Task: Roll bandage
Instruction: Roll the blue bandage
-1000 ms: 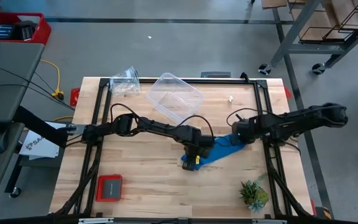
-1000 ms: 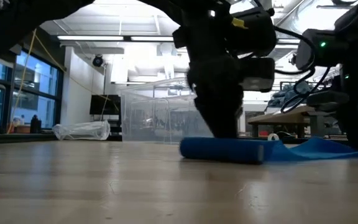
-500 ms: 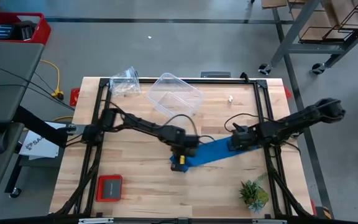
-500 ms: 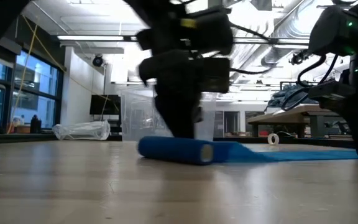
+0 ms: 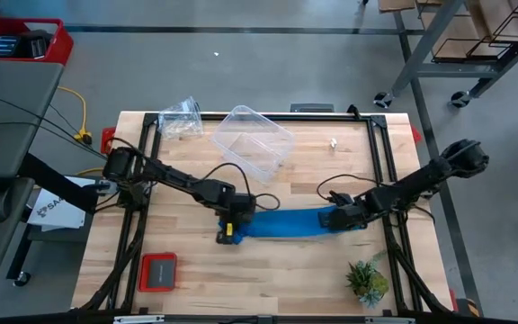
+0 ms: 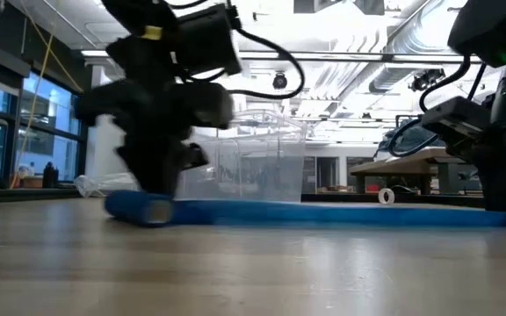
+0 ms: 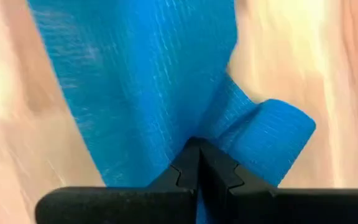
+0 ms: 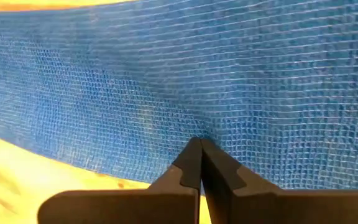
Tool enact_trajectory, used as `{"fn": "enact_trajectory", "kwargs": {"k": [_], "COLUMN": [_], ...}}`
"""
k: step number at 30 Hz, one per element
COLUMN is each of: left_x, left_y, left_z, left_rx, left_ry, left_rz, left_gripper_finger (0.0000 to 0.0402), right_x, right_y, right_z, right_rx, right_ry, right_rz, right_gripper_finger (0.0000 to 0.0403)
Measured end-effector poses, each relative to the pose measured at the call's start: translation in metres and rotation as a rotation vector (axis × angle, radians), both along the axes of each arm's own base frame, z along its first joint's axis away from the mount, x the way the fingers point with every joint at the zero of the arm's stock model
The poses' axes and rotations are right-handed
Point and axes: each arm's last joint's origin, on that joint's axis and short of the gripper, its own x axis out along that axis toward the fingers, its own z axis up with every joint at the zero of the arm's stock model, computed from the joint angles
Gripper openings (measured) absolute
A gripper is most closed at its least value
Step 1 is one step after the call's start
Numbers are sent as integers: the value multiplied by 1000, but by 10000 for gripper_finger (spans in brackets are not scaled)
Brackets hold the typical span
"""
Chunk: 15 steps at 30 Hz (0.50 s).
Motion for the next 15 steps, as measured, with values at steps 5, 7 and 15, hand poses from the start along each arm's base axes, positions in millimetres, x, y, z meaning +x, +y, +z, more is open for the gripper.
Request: {"fn": "enact_trajectory", "kwargs": {"k": [5,7,15], "left_x": [-16,-21,-32], "left_y": [-6,-8,-12], "left_z": [4,5,16], "left_rx": [8,11,5], "left_ry": [34,29,-8], "left_rz": [-80,-107,-170], "left_gripper_finger": [0,0,0], "right_x": [7,12,39], "right_y": [9,11,22], "right_z": [3,5,3], "right_rx": [-7,-18,-38], "right_ry": [-17,-32,-58], "right_rz": [-69,-92,-111], "right_gripper_finger": [0,0,0]}}
